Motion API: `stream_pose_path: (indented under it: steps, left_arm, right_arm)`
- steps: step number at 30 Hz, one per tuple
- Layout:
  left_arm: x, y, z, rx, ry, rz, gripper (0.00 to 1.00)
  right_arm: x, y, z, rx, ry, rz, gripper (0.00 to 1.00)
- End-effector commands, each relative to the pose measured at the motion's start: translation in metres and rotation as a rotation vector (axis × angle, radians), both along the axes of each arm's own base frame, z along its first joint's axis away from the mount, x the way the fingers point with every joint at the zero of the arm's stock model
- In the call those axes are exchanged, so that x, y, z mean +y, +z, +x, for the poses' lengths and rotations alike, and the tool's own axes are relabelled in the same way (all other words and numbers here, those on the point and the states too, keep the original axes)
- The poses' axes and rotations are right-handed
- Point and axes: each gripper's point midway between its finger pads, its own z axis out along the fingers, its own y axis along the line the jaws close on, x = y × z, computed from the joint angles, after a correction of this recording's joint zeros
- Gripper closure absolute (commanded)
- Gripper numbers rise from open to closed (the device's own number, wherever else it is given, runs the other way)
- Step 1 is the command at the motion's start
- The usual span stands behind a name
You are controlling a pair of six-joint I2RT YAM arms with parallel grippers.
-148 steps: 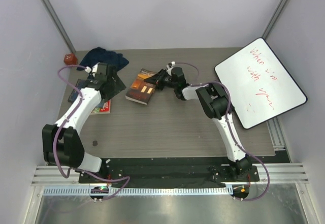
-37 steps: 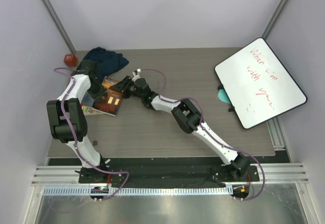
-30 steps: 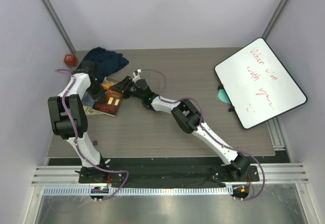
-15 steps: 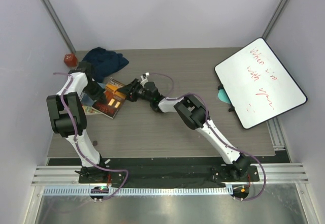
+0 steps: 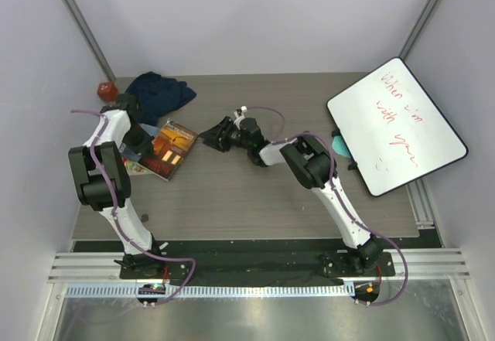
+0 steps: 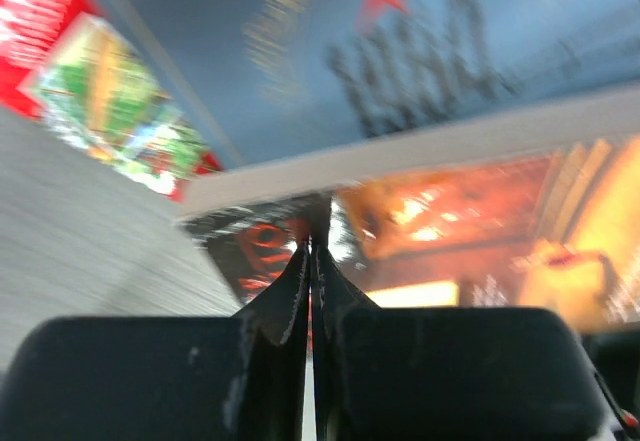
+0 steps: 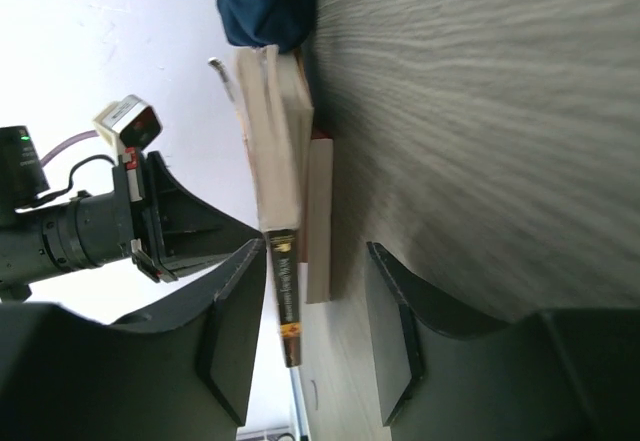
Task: Fold and stack the t-shirts
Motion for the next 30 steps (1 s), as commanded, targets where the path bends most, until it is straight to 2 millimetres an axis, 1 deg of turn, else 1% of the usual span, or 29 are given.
stream_pose_path:
  steps: [1,3,4,5,7,9,10,11,12,13,14,16,17,18,19,21,22,23,25,29,30]
  left_arm:
    - [0.042,-0.001,-0.02,0.062,0.069,0.172,1.0]
    - [0.048,0.003,-0.022,0.063,0.079,0.201,1.0]
    - [0.049,0.006,-0.022,0.057,0.081,0.211,1.0]
    - [0.049,0.008,-0.022,0.053,0.084,0.214,1.0]
    - [0.048,0.011,-0.022,0.041,0.084,0.211,1.0]
    - [0.043,0.013,-0.017,0.008,0.074,0.18,1.0]
    - [0.036,0.012,-0.017,-0.009,0.066,0.144,1.0]
    - [0.031,0.018,-0.011,-0.055,0.057,0.13,1.0]
    - [0.024,0.018,-0.013,-0.069,0.036,0.113,1.0]
    - [0.018,0.022,-0.01,-0.093,0.02,0.105,0.99]
    - [0.009,0.032,-0.006,-0.13,-0.01,0.113,0.99]
    - [-0.003,0.041,-0.004,-0.149,-0.071,0.125,0.96]
    - [-0.014,0.047,-0.004,-0.159,-0.11,0.128,0.96]
    - [-0.02,0.052,-0.002,-0.169,-0.132,0.128,0.96]
    - [-0.031,0.053,-0.004,-0.165,-0.173,0.119,0.91]
    - [-0.042,0.058,-0.003,-0.179,-0.211,0.108,0.85]
    - [-0.047,0.059,-0.003,-0.183,-0.235,0.103,0.78]
    - [-0.062,0.06,-0.003,-0.189,-0.274,0.091,0.74]
    - [-0.072,0.058,-0.004,-0.18,-0.302,0.083,0.69]
    - [-0.081,0.045,-0.005,-0.137,-0.329,0.09,0.68]
    - [-0.083,0.037,-0.007,-0.113,-0.339,0.09,0.68]
  right_arm:
    - [0.002,0.035,0.002,-0.085,0.07,-0.003,0.53]
    - [0.002,0.032,0.0,-0.074,0.072,-0.007,0.53]
    - [-0.002,0.026,-0.003,-0.061,0.066,-0.016,0.53]
    - [-0.004,0.028,-0.003,-0.065,0.058,-0.006,0.53]
    - [-0.006,0.025,-0.01,-0.054,0.061,0.003,0.53]
    - [-0.004,0.021,-0.017,-0.027,0.082,0.018,0.54]
    - [-0.003,0.019,-0.022,-0.019,0.1,0.019,0.54]
    - [-0.001,0.018,-0.024,-0.012,0.104,0.018,0.56]
    - [0.0,0.014,-0.029,-0.01,0.111,0.01,0.56]
    - [-0.001,0.01,-0.03,-0.004,0.107,0.003,0.56]
    - [0.0,0.008,-0.03,0.001,0.101,-0.003,0.57]
    - [0.001,-0.002,-0.033,0.023,0.112,-0.019,0.57]
    - [0.003,-0.003,-0.034,0.032,0.118,-0.018,0.59]
    - [0.004,-0.004,-0.033,0.042,0.12,-0.012,0.59]
    - [0.007,-0.007,-0.036,0.045,0.127,-0.012,0.59]
    - [0.01,-0.008,-0.037,0.049,0.133,-0.013,0.6]
    - [0.01,-0.01,-0.039,0.051,0.137,-0.019,0.6]
    - [0.01,-0.011,-0.039,0.053,0.134,-0.021,0.6]
    - [0.008,-0.015,-0.04,0.061,0.132,-0.029,0.6]
    - [0.007,-0.019,-0.04,0.076,0.133,-0.036,0.6]
    - [0.007,-0.018,-0.039,0.072,0.132,-0.035,0.6]
